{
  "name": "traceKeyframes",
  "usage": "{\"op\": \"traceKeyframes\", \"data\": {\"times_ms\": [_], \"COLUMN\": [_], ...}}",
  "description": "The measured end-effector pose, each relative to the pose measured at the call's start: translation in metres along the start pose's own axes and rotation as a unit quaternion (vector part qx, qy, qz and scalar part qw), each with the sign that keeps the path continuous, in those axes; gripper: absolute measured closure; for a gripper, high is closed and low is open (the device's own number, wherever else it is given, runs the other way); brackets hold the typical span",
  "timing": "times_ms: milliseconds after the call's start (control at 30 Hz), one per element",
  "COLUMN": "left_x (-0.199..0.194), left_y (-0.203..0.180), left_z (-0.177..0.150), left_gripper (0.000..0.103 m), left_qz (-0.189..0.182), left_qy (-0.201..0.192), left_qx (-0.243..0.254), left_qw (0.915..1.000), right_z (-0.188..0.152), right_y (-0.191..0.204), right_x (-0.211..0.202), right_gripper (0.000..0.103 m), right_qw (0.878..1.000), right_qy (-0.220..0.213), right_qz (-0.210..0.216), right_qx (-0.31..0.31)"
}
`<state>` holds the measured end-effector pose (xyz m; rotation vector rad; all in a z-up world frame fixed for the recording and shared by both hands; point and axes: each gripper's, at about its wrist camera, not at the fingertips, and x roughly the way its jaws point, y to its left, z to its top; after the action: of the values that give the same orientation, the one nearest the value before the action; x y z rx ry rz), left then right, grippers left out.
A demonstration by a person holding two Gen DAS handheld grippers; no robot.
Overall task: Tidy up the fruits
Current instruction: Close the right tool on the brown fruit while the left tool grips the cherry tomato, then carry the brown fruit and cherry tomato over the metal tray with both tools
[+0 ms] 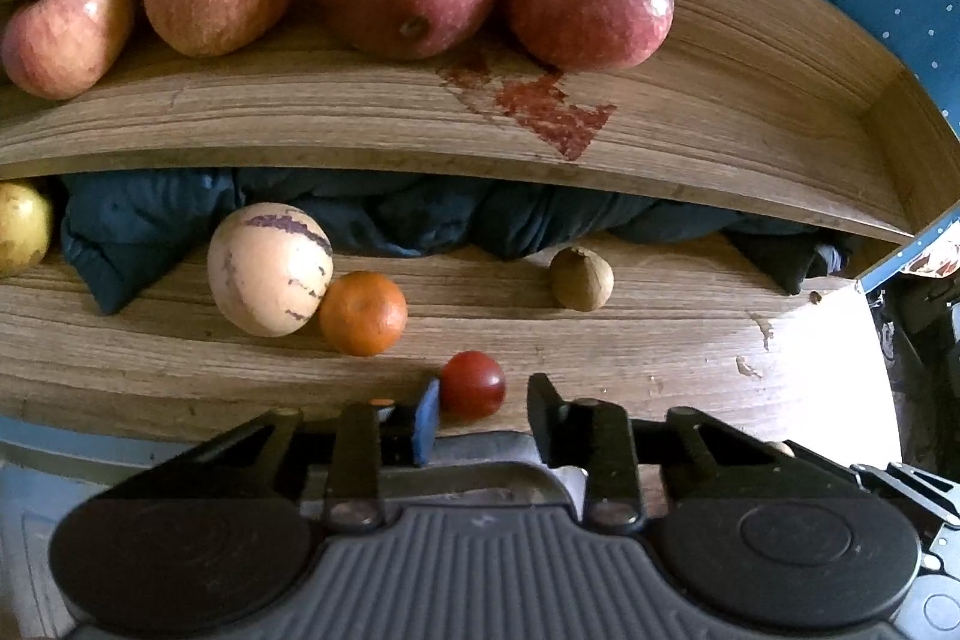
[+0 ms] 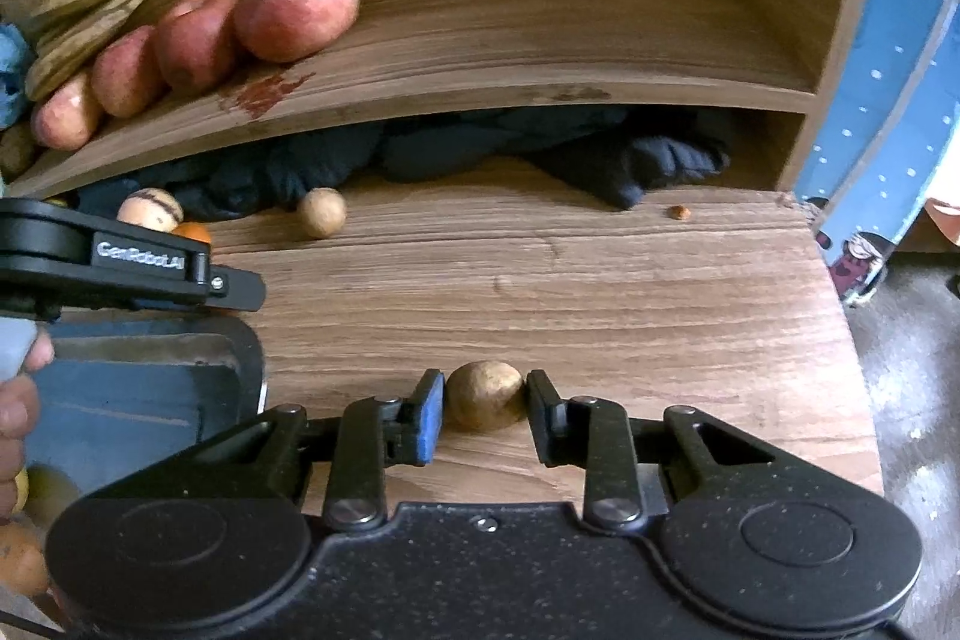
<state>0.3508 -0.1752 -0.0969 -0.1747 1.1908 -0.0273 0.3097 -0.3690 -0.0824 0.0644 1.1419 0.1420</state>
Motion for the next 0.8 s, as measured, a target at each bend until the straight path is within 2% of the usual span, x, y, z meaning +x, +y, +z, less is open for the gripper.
{"op": "traceKeyframes", "data": {"times_ms": [133, 400, 800], "left_x": [0.000, -0.002, 0.000], "left_y": [0.000, -0.002, -0.004], "left_z": [-0.001, -0.003, 0.003], "left_gripper": [0.078, 0.079, 0.076], "left_qz": [-0.001, -0.004, 0.003], "left_qy": [-0.001, -0.007, -0.008], "left_qx": [0.008, 0.017, 0.013], "left_qw": [1.0000, 0.9998, 0.9999], "right_z": [0.001, 0.003, 0.002], "right_y": [0.009, 0.026, 0.025], "right_x": [0.003, 0.007, 0.007], "right_gripper": [0.072, 0.072, 0.072], "right_qw": [1.000, 0.999, 0.999], "right_qy": [-0.002, -0.003, -0.001], "right_qz": [0.017, 0.037, 0.037], "right_qx": [-0.013, -0.035, -0.037]}}
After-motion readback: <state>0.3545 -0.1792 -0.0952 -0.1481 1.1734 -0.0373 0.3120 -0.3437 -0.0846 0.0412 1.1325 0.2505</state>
